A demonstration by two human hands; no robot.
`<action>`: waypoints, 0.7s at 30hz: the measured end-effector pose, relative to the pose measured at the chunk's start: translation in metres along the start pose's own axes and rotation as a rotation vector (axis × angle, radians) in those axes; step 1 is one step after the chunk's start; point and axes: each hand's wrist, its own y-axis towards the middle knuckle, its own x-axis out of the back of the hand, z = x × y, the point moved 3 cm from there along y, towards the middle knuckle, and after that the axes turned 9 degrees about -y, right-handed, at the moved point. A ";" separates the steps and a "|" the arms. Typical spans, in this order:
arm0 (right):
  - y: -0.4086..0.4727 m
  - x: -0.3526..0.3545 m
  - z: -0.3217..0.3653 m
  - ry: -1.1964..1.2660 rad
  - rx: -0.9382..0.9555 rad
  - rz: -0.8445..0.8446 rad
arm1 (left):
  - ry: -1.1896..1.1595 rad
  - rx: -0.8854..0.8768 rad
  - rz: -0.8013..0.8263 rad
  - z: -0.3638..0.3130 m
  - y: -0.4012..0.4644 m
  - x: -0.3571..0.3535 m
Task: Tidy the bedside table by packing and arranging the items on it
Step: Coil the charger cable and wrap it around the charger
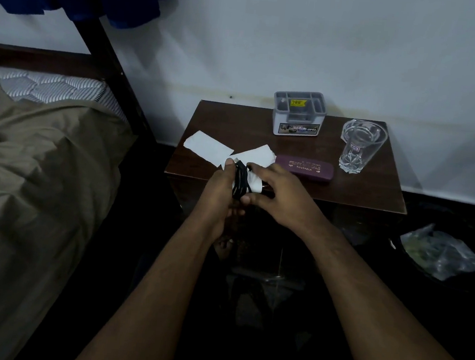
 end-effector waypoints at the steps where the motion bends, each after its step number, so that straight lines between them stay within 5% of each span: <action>1: 0.006 -0.001 -0.002 0.004 0.004 -0.007 | 0.025 -0.026 -0.004 -0.003 0.004 -0.002; 13: 0.078 -0.010 -0.026 -0.012 -0.005 -0.003 | 0.060 -0.006 -0.003 -0.026 0.090 -0.011; 21: 0.122 -0.025 -0.032 -0.080 -0.012 -0.167 | -0.011 0.075 -0.118 -0.037 0.142 -0.003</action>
